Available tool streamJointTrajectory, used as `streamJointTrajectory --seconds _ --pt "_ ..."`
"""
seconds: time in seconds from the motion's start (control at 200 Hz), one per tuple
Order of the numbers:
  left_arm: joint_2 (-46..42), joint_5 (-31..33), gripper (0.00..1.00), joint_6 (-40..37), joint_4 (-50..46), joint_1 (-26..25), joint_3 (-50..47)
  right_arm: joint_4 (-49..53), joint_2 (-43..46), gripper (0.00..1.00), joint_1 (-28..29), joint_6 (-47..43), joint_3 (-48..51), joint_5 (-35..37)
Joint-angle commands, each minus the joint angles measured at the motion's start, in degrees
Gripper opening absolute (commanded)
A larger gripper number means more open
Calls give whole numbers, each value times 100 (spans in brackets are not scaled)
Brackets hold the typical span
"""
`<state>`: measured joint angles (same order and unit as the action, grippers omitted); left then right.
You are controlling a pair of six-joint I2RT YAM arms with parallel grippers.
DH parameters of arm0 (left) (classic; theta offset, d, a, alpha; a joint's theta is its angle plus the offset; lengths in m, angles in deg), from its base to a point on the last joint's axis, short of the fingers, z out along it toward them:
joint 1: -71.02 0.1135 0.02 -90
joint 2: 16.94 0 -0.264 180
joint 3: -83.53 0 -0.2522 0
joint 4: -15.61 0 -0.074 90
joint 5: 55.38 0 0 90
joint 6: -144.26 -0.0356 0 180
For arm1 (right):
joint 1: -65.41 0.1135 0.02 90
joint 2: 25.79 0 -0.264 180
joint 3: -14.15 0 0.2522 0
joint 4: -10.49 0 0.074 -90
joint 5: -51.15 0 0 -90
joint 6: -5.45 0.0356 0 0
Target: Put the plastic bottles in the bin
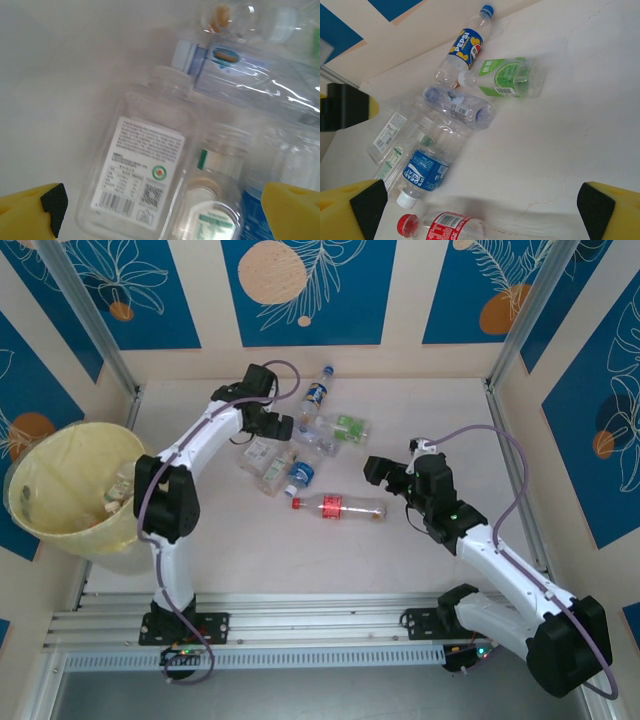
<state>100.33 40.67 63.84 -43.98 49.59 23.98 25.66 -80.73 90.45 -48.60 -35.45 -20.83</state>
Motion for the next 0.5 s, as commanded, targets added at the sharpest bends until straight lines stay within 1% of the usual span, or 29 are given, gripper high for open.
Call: streamJointTrajectory --seconds 0.0,0.105,0.28,0.425,0.495 --pt "398 -428 100 -364 -382 199 453 144 208 100 -18 -61 111 190" --pt "604 -566 100 -743 -323 299 464 203 312 100 -36 -52 144 254" --pt "881 -745 100 -1096 -304 488 482 220 391 100 -34 -35 190 325" --pt "1036 -1150 100 -1327 -234 490 447 207 344 100 -41 13 184 325" --pt "1129 -1002 100 -1353 -210 482 445 202 318 99 -43 35 172 325"
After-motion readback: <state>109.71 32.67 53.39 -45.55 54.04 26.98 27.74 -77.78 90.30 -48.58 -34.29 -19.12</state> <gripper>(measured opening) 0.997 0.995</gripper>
